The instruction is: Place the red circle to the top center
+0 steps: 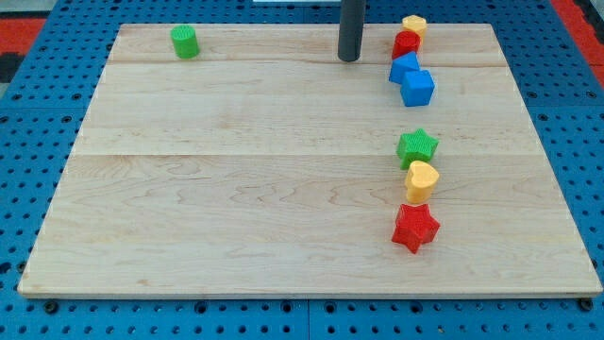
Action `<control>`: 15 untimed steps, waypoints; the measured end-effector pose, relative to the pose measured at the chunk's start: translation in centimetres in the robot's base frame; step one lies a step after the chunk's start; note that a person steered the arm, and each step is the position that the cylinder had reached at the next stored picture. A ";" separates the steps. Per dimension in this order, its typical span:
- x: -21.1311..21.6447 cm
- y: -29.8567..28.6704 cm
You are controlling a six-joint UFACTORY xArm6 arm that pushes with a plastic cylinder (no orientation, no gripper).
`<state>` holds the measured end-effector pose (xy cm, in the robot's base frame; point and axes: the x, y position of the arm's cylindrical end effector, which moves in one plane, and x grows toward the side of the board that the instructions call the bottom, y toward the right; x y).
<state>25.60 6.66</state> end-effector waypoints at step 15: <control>2.1 0.4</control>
<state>27.68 7.01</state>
